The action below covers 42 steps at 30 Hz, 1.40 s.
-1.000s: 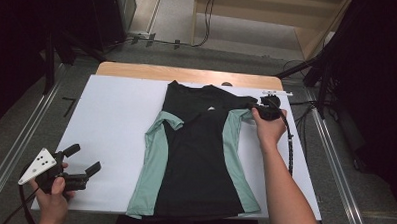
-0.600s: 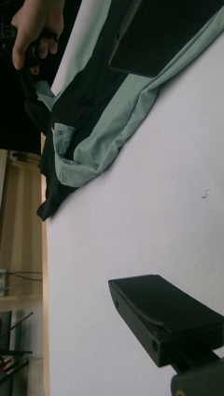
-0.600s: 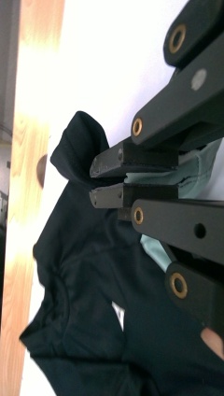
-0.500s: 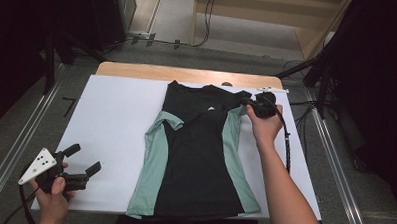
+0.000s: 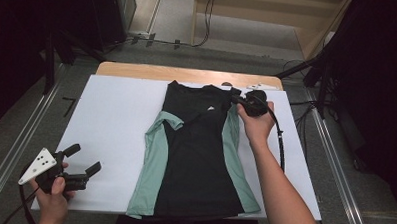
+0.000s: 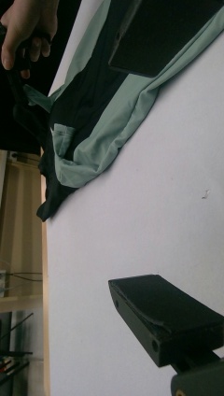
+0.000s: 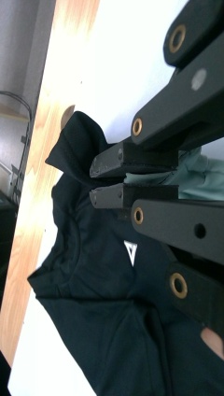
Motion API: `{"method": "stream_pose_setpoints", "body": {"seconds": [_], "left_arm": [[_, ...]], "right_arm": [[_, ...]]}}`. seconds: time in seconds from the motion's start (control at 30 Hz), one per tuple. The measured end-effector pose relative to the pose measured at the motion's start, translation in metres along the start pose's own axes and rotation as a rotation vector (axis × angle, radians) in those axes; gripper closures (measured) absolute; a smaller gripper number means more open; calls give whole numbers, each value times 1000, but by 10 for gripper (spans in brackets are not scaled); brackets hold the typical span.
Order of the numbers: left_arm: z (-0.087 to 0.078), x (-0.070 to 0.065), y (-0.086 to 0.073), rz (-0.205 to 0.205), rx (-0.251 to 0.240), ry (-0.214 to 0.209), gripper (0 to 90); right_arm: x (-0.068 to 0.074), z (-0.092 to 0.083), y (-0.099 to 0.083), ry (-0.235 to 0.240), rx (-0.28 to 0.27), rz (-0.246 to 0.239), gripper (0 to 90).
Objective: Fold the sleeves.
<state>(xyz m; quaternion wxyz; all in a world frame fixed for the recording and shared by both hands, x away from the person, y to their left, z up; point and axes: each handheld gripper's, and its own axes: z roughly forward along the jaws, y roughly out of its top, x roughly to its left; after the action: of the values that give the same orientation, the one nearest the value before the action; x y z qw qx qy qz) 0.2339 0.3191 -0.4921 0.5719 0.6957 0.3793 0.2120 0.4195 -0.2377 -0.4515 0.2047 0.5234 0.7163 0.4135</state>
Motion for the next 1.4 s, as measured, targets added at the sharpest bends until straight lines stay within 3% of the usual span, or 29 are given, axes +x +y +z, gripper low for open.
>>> {"method": "stream_pose_setpoints", "body": {"seconds": [0.33,0.8,1.27,1.4], "left_arm": [[0,0,0,3,3,-1,0],[0,0,0,4,2,-1,0],[0,0,0,4,3,0,0],[0,0,0,4,3,-1,0]], "right_arm": [[20,3,2,41,8,-60,827],[40,4,3,86,9,-102,827],[54,4,2,105,11,-169,826],[57,9,-2,113,40,-188,821]]}}
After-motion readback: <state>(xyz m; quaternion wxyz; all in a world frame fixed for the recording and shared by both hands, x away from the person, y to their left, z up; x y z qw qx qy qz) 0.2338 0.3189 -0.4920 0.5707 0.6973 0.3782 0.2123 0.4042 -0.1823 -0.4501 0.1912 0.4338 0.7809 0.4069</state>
